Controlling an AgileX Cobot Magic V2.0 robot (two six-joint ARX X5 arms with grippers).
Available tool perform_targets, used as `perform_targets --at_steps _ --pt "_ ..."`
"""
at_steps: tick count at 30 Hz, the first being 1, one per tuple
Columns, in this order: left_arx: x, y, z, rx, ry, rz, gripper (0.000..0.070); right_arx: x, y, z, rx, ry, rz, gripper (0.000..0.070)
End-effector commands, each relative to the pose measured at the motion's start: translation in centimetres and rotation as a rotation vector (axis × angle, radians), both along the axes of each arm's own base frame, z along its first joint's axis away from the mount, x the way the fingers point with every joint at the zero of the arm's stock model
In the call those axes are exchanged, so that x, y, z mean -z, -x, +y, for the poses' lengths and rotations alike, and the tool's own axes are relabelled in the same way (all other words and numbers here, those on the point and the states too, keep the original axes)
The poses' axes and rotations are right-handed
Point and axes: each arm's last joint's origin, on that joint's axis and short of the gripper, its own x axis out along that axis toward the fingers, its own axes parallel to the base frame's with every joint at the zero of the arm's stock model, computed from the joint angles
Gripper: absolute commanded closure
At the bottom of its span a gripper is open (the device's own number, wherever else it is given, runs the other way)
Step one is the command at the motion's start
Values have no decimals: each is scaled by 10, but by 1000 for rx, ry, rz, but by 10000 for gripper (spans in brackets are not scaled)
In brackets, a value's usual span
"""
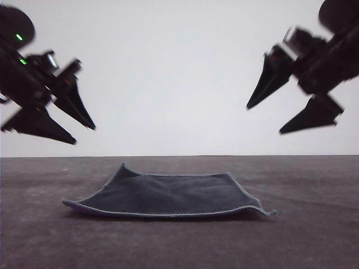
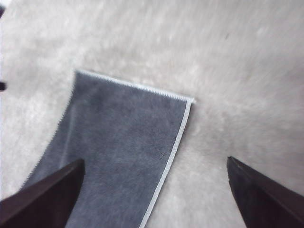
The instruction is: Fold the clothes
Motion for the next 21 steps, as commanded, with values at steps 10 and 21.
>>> perform_targets --at_steps 10,21 --pt "39 -66 -33 70 14 65 391 54 -66 19 -39 -69 120 90" --pt "64 -79 -50 95 -1 78 392 81 -90 41 -92 -108 181 91"
